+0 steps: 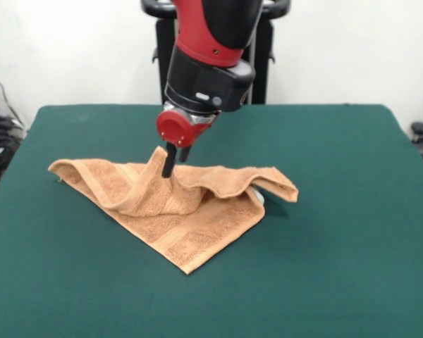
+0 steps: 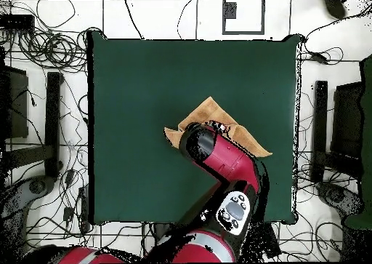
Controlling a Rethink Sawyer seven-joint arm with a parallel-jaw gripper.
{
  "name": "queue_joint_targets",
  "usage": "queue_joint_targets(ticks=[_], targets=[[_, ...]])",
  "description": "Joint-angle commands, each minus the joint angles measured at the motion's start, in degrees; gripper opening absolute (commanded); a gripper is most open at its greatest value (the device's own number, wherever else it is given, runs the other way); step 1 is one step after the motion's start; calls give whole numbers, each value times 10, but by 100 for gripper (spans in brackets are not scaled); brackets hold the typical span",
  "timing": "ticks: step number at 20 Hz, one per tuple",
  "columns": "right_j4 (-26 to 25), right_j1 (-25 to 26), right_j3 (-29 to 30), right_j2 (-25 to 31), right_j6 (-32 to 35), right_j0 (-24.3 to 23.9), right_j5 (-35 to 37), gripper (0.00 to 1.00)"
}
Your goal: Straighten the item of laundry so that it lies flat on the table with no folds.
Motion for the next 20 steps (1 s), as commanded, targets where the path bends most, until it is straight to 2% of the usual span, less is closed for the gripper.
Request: queue_joint_targets(ticks=[1, 12, 20], targets=[[22, 62, -21, 80, 66, 11, 6, 100], [19, 65, -10, 95, 54, -4, -28, 100], [-10, 78, -41, 58, 28, 17, 34, 100]])
